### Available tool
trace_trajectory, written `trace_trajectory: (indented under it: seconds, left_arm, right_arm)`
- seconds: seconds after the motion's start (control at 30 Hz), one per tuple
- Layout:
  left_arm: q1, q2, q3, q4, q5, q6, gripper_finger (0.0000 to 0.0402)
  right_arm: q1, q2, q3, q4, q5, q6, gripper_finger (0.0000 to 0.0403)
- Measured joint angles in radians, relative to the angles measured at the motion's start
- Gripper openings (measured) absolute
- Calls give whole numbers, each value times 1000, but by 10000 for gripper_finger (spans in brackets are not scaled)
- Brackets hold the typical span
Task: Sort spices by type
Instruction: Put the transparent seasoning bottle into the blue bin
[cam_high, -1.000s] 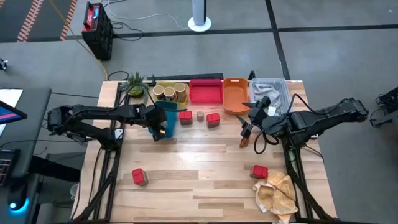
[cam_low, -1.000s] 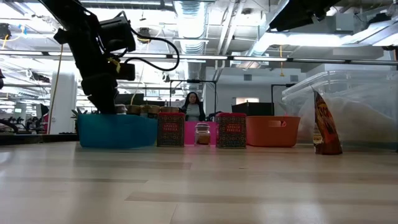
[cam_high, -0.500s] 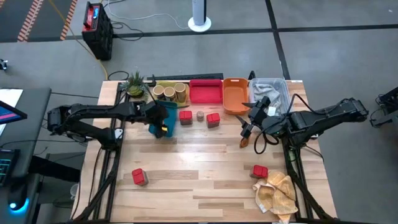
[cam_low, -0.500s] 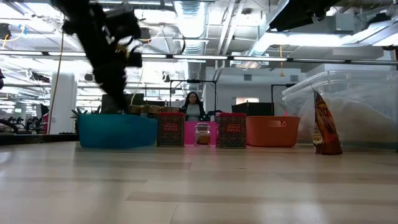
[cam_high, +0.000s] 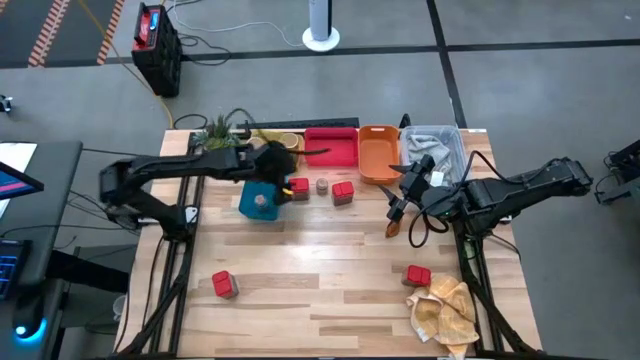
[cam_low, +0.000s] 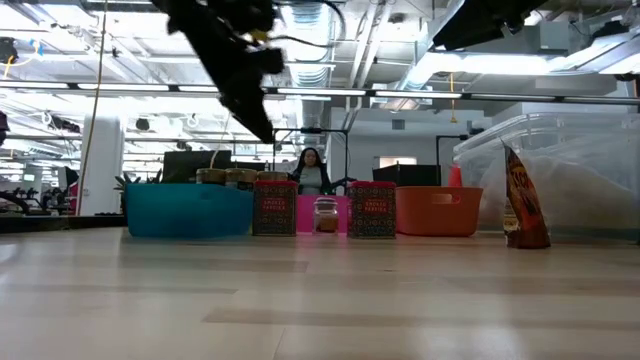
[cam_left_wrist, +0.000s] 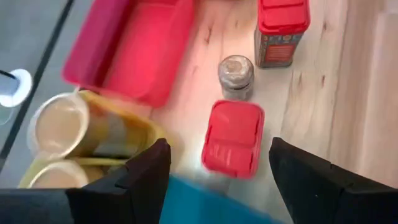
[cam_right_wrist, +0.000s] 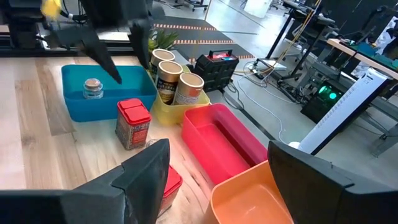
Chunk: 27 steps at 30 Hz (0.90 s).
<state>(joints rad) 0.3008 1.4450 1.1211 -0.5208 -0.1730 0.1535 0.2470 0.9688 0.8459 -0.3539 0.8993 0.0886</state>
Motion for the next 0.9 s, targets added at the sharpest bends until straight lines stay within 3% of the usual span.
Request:
trace_trajectory:
  seconds: [0.4,0.67,0.9]
  left_arm:
    - [1,373,291,0,104,129,261]
    - [41,469,371,-4,184,163,261]
    - [63,489,368,15,251,162,261]
  right_arm:
    - [0,-15,1,-96,-1,15,303]
    - [2,-35,1,-115,-2,27,303]
    - [2,-41,1,-117,-2,26,303]
